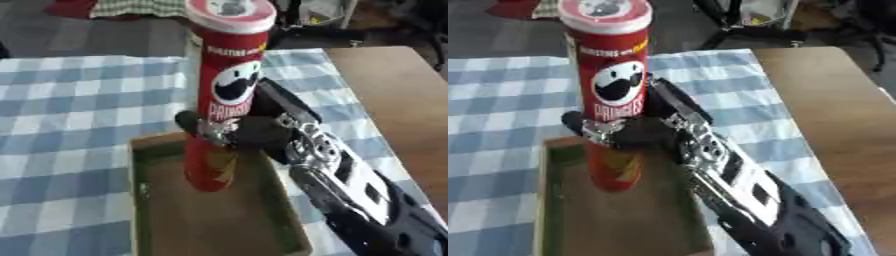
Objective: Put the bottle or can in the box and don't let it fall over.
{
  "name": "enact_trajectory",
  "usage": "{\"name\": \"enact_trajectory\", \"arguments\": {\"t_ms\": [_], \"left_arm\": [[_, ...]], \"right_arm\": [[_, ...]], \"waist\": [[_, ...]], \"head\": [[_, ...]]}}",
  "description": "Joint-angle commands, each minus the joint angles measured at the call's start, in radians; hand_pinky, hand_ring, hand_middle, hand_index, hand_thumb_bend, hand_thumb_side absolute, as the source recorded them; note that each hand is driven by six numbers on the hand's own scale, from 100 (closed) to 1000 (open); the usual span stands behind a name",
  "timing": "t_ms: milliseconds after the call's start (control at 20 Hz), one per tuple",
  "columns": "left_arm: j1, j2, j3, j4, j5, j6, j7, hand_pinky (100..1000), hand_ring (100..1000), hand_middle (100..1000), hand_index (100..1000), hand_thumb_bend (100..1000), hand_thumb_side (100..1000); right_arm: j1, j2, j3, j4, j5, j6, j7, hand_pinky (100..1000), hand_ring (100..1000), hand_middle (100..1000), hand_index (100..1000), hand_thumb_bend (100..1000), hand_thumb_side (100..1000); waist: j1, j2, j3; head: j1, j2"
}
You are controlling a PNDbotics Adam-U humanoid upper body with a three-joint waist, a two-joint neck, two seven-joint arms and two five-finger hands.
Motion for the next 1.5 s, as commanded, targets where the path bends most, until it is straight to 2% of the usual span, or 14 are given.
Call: {"name": "enact_trajectory", "arguments": {"t_ms": [50, 100, 250, 400, 700, 1050, 1150, 1400, 1500], "left_arm": [[-0.01, 0.013, 0.006, -0.015, -0.005, -0.001, -0.004, 1000, 847, 880, 797, 382, 628], [-0.01, 0.013, 0.006, -0.015, -0.006, -0.001, -0.004, 1000, 847, 880, 797, 383, 627], [-0.009, 0.013, 0.006, -0.015, -0.006, -0.001, -0.005, 1000, 847, 880, 797, 382, 628], [-0.009, 0.013, 0.006, -0.016, -0.006, -0.001, -0.006, 1000, 848, 880, 797, 382, 626], [-0.008, 0.015, 0.007, -0.016, -0.007, -0.001, -0.005, 1000, 849, 880, 796, 383, 625], [-0.001, 0.021, 0.01, -0.016, -0.007, -0.002, -0.002, 1000, 850, 881, 797, 383, 622], [0.002, 0.023, 0.011, -0.015, -0.007, -0.002, -0.001, 1000, 850, 881, 797, 383, 622], [0.007, 0.028, 0.013, -0.015, -0.006, -0.003, 0.002, 1000, 851, 881, 796, 385, 620], [0.009, 0.028, 0.013, -0.015, -0.007, -0.003, 0.003, 1000, 851, 882, 796, 384, 620]], "right_arm": [[-0.008, -0.023, -0.004, 0.006, 0.102, -0.012, 0.072, 912, 1000, 893, 820, 897, 286], [-0.006, -0.026, -0.004, 0.01, 0.136, -0.008, 0.096, 923, 1000, 911, 840, 941, 324], [0.0, -0.03, -0.006, 0.021, 0.227, 0.005, 0.154, 938, 1000, 929, 869, 1000, 378], [0.004, -0.029, -0.011, 0.026, 0.273, 0.017, 0.184, 933, 1000, 927, 869, 1000, 381], [0.018, -0.045, -0.035, -0.002, 0.259, 0.023, 0.175, 932, 1000, 934, 873, 1000, 383], [0.045, -0.114, -0.089, -0.086, 0.211, 0.034, 0.165, 934, 1000, 945, 889, 1000, 407], [0.055, -0.135, -0.103, -0.09, 0.198, 0.028, 0.166, 935, 1000, 947, 891, 1000, 411], [0.101, -0.188, -0.137, -0.091, 0.188, 0.012, 0.168, 936, 1000, 952, 900, 1000, 429], [0.122, -0.206, -0.153, -0.091, 0.186, 0.002, 0.162, 934, 1000, 952, 899, 1000, 426]], "waist": [[0.004, -0.012, 0.001], [0.004, -0.012, 0.001], [0.003, -0.012, 0.001], [0.003, -0.013, 0.001], [0.001, -0.018, -0.003], [0.0, -0.035, -0.014], [0.0, -0.04, -0.017], [0.001, -0.052, -0.022], [0.002, -0.054, -0.024]], "head": [[-0.003, -0.011], [-0.003, -0.011], [-0.003, -0.01], [-0.003, -0.009], [0.001, -0.004], [0.021, 0.017], [0.036, 0.023], [0.108, 0.044], [0.121, 0.049]]}}
